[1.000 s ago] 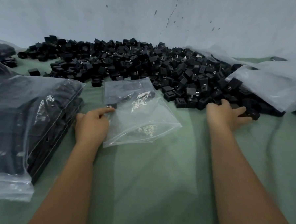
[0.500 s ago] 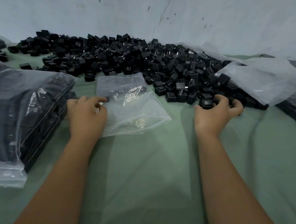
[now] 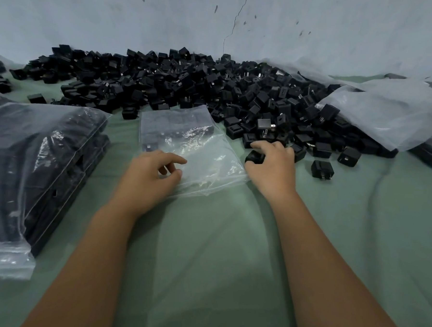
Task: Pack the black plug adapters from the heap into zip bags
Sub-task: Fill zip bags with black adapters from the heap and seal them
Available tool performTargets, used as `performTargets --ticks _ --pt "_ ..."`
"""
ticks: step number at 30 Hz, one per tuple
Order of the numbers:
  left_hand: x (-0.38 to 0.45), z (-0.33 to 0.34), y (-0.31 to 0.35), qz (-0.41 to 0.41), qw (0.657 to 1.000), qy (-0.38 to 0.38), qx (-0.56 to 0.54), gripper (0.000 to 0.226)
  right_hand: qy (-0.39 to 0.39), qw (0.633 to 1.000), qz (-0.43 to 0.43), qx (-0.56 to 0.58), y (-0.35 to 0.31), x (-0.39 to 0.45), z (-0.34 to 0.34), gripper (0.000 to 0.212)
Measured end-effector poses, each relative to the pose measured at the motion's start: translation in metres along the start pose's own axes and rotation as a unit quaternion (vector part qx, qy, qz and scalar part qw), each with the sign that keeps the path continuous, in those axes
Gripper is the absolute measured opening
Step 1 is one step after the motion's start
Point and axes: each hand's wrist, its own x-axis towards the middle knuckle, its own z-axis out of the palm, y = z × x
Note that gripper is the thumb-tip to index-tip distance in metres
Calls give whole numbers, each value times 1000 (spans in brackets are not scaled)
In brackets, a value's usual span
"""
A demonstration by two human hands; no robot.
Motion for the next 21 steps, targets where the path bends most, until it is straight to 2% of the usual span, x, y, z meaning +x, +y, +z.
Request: performTargets --ticks 2,5,7,9,12,13,16,18,19,21 --pt "0 1 -2 -2 1000 -3 -1 24 8 999 5 43 -1 0 0 41" --pt "1 1 -4 -5 1000 -12 2 24 24 983 5 180 -8 -1 -3 26" --pt "1 1 -4 -7 1000 -14 2 24 28 970 -3 242 -11 -2 -3 29" --pt "0 0 -4 -8 1000 -15 0 24 5 973 3 232 -10 -2 -3 33" --pt "0 -1 -4 -11 1000 -23 -16 22 -41 991 30 128 -2 0 -3 41" --pt "-1 -1 -4 -15 999 -26 -24 27 -36 995 35 87 1 2 -3 37" --pt "-1 -2 -2 -38 998 -40 -37 63 -10 999 43 8 3 3 -3 26" --pt "-2 -4 0 -32 997 -64 -23 72 20 998 49 24 -1 3 -4 25" --pt "-2 -5 0 -22 997 -74 -11 69 49 997 43 43 -3 3 -5 26" --pt "-1 -5 -1 -8 997 -76 -2 48 99 990 1 103 -12 -1 -8 26"
